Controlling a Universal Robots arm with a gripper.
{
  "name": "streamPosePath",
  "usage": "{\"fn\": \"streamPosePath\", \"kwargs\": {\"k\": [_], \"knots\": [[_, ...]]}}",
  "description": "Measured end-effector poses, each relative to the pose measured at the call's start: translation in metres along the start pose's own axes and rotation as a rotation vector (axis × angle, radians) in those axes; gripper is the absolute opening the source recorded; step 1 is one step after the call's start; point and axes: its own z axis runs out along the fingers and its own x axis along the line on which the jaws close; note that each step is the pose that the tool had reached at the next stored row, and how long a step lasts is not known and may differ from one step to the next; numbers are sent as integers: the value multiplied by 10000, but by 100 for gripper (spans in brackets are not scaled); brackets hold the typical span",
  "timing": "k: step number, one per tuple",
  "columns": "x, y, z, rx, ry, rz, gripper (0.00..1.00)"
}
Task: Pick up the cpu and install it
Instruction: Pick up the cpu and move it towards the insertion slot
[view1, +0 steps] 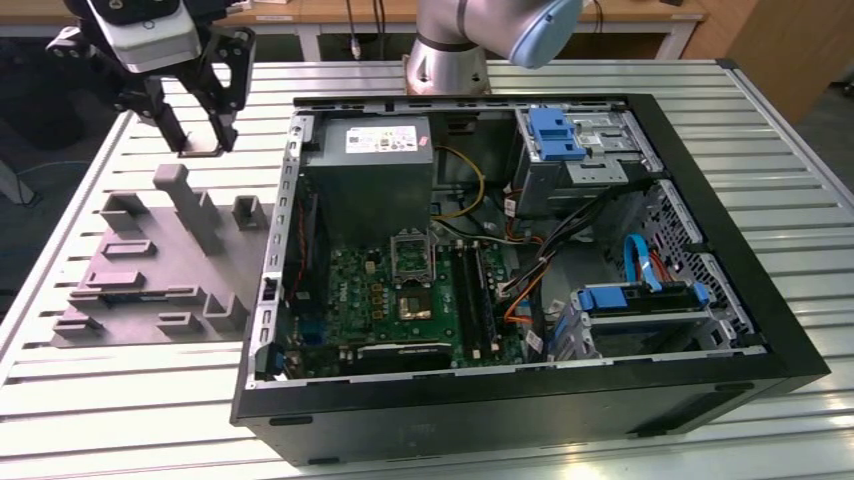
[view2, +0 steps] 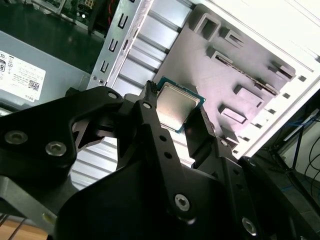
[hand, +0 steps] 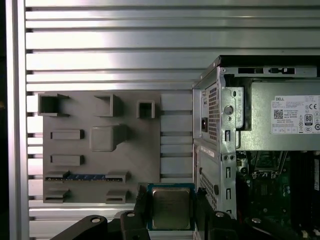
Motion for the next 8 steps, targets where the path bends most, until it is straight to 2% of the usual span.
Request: {"fn": "streamPosePath", "kwargs": {"k": [5,8], "knots": [[-9,-92,2,-1,0,0,47],[-40,-109,4,-1,1,0,47]]}}
